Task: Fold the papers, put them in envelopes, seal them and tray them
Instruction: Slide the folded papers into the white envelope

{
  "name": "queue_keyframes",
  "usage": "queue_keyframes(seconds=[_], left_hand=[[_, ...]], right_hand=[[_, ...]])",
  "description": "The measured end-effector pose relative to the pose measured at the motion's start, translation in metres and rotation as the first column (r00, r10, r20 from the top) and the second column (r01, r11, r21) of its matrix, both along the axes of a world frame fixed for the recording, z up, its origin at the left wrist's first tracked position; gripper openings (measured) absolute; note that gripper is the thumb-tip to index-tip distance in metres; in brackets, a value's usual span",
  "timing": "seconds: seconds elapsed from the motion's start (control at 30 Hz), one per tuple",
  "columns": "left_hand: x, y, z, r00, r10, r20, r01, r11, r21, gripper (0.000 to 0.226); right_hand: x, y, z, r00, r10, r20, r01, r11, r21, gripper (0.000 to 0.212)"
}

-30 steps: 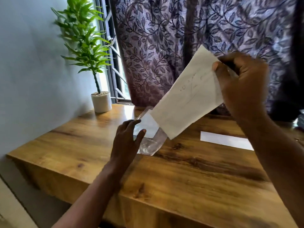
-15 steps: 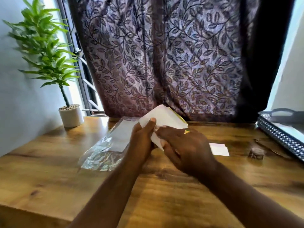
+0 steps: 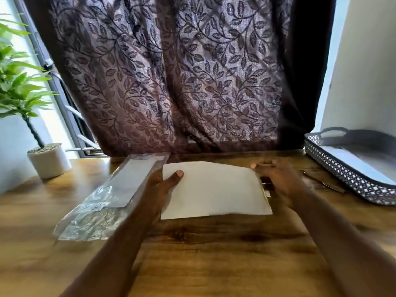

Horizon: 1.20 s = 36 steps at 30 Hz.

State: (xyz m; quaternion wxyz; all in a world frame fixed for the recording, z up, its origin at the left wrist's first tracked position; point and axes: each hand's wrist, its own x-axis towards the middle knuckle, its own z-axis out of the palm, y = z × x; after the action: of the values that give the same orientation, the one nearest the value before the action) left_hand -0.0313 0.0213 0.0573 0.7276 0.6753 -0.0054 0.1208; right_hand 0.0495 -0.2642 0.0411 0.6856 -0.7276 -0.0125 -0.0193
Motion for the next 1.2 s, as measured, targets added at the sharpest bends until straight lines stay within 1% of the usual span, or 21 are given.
queue_keyframes(seconds=[0.1,0.17,0.27,0.33,0.43,0.53,0.63,0.73,0.8,0.9,0.97,1.1,1.17,1.2], left_hand=[[0.003,-0.003,-0.014,0.998,0.055,0.024,-0.057,0.997,0.058,0.018],[0.005,-0.004,-0.018,0.995,0.084,0.045,-0.088,0.991,0.098,0.019],[0.008,0.001,-0.02,0.99,0.133,0.05,-0.14,0.977,0.163,0.012],[0.013,0.011,-0.022,0.989,0.144,0.033,-0.148,0.965,0.215,0.017],[0.021,0.024,-0.029,0.982,0.179,0.056,-0.186,0.897,0.401,0.013],[0.025,0.028,-0.033,0.976,0.202,0.079,-0.213,0.824,0.525,0.013],[0.027,0.029,-0.032,0.963,0.234,0.131,-0.261,0.702,0.662,0.016],[0.029,0.031,-0.031,0.946,0.267,0.184,-0.317,0.637,0.703,0.021],[0.03,0.033,-0.033,0.943,0.276,0.188,-0.324,0.615,0.719,0.024],[0.031,0.037,-0.035,0.943,0.279,0.181,-0.323,0.639,0.698,0.036],[0.028,0.037,-0.035,0.95,0.254,0.183,-0.307,0.642,0.702,0.039],[0.021,0.03,-0.033,0.977,0.187,0.102,-0.198,0.622,0.757,0.023],[0.022,0.03,-0.033,0.982,0.169,0.08,-0.165,0.581,0.797,0.017],[0.022,0.032,-0.033,0.982,0.168,0.091,-0.169,0.544,0.822,0.014]], right_hand=[[0.003,-0.005,-0.004,1.0,0.02,-0.006,-0.021,0.997,-0.076,0.04],[0.002,-0.004,-0.004,1.0,0.027,0.016,-0.025,0.989,-0.148,0.039],[0.005,-0.001,-0.008,0.998,0.039,0.04,-0.032,0.987,-0.159,0.036],[0.007,0.0,-0.01,0.997,0.041,0.062,-0.031,0.987,-0.155,0.031],[0.01,-0.001,-0.012,0.995,0.025,0.093,-0.011,0.989,-0.148,0.023],[0.012,0.0,-0.015,0.994,-0.003,0.111,0.022,0.985,-0.168,0.019],[0.017,-0.002,-0.017,0.993,-0.048,0.112,0.063,0.989,-0.135,0.021],[0.017,-0.005,-0.016,0.995,-0.047,0.083,0.054,0.995,-0.079,0.019],[0.017,-0.006,-0.016,0.998,-0.036,0.061,0.039,0.998,-0.048,0.015],[0.016,-0.006,-0.016,0.998,-0.04,0.045,0.043,0.998,-0.048,0.015],[0.014,-0.008,-0.014,0.998,-0.056,0.036,0.058,0.997,-0.046,0.014],[0.012,-0.017,-0.011,0.994,-0.109,0.012,0.109,0.994,-0.005,0.008],[0.011,-0.022,-0.009,0.992,-0.125,-0.016,0.125,0.992,0.017,0.008],[0.011,-0.023,-0.009,0.992,-0.123,-0.031,0.124,0.992,0.023,0.009]])
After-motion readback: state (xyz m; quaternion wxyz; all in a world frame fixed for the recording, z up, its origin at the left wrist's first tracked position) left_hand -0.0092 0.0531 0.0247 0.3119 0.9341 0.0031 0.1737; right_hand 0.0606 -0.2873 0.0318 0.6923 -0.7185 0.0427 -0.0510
